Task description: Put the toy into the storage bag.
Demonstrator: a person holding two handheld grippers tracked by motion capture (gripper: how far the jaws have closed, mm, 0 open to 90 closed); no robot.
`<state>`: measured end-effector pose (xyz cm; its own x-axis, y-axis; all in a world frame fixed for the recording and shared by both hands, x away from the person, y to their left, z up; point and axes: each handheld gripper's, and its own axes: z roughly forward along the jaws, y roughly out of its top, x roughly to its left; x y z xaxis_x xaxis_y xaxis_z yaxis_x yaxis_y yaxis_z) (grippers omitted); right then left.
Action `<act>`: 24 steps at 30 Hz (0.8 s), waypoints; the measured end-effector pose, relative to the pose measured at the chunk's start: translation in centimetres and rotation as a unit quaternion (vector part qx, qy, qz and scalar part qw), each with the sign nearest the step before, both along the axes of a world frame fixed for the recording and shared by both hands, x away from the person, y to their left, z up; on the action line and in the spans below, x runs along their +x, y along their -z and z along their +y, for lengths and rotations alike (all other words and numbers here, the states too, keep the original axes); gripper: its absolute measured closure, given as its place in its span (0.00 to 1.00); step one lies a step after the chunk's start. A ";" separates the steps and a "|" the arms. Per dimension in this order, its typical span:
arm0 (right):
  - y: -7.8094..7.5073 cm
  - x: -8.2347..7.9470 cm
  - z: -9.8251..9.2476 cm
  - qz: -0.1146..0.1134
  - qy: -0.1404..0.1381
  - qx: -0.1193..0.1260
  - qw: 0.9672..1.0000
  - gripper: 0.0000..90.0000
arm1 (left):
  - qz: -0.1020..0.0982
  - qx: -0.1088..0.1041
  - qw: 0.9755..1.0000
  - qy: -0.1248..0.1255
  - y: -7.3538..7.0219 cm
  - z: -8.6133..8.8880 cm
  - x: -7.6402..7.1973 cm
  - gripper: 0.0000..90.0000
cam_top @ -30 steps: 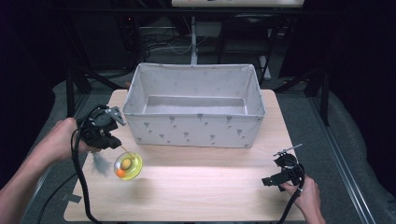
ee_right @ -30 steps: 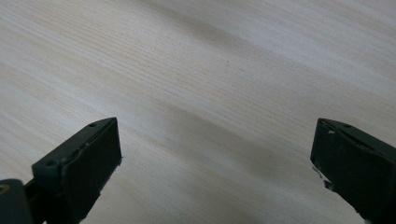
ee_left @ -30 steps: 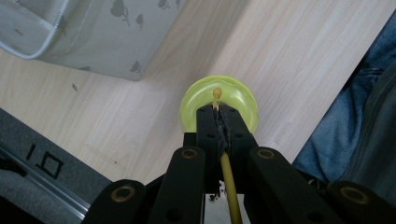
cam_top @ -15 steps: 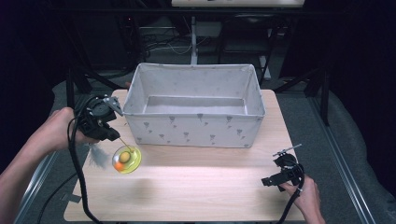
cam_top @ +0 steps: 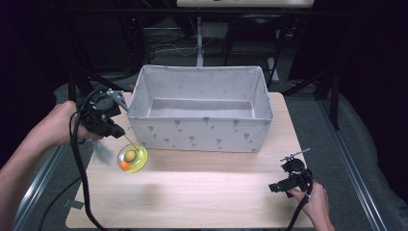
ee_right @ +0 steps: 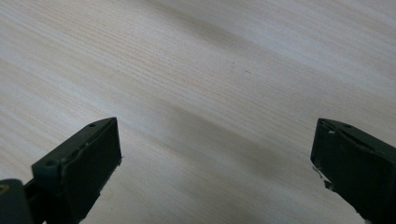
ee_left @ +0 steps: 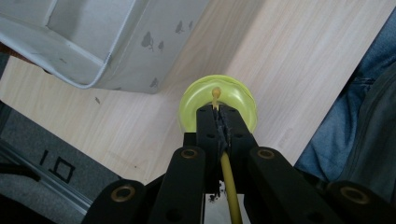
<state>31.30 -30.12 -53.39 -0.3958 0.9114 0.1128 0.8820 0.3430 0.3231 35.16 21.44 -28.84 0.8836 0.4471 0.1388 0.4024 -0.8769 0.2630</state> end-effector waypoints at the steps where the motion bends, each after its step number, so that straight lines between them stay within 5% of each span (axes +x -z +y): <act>1: 0.0 0.0 0.0 0.001 0.000 0.000 1.000 0.02 | 0.001 0.000 1.000 0.002 -0.2 0.0 0.0 0.98; 24: 0.0 0.0 -0.1 0.002 0.001 -0.001 1.000 0.02 | -0.005 0.031 1.000 0.002 -3.5 -1.0 1.2 0.98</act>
